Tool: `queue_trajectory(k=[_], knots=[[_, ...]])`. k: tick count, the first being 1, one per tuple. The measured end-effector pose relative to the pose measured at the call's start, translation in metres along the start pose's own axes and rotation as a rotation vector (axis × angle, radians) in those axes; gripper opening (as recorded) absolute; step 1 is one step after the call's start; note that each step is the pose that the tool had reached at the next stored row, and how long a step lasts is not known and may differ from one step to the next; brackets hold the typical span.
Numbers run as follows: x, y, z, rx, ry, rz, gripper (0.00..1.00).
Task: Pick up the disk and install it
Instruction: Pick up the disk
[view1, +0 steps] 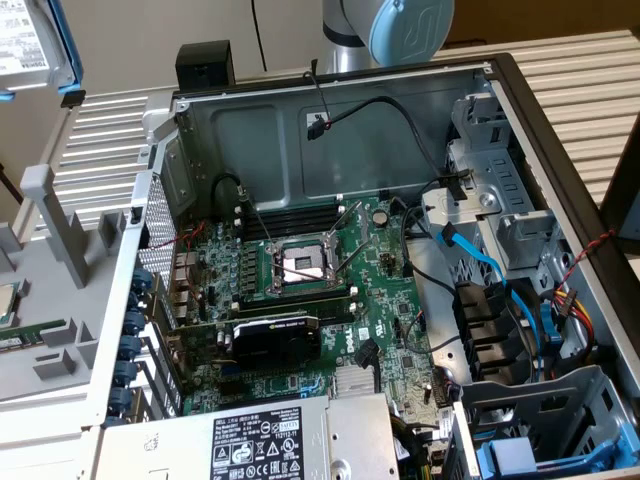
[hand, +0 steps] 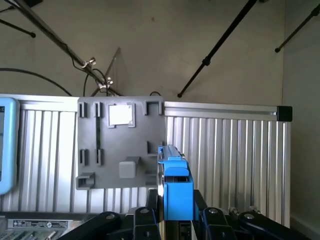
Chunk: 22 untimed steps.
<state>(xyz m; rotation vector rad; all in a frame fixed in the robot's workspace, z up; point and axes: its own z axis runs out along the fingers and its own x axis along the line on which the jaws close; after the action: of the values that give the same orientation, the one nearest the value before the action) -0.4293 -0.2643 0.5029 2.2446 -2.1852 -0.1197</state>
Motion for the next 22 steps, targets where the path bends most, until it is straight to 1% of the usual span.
queue_trajectory(k=[4, 8, 13, 22], knots=[[0.000, -0.0123, -0.0172, 0.0000, 0.0000, 0.000, 0.37], [-0.001, -0.0271, -0.0282, 0.0001, 0.0000, 0.000, 0.37], [0.000, -0.0471, -0.0370, 0.0000, 0.0001, 0.000, 0.37], [0.000, -0.0833, -0.0479, 0.0000, 0.0000, 0.000, 0.37]])
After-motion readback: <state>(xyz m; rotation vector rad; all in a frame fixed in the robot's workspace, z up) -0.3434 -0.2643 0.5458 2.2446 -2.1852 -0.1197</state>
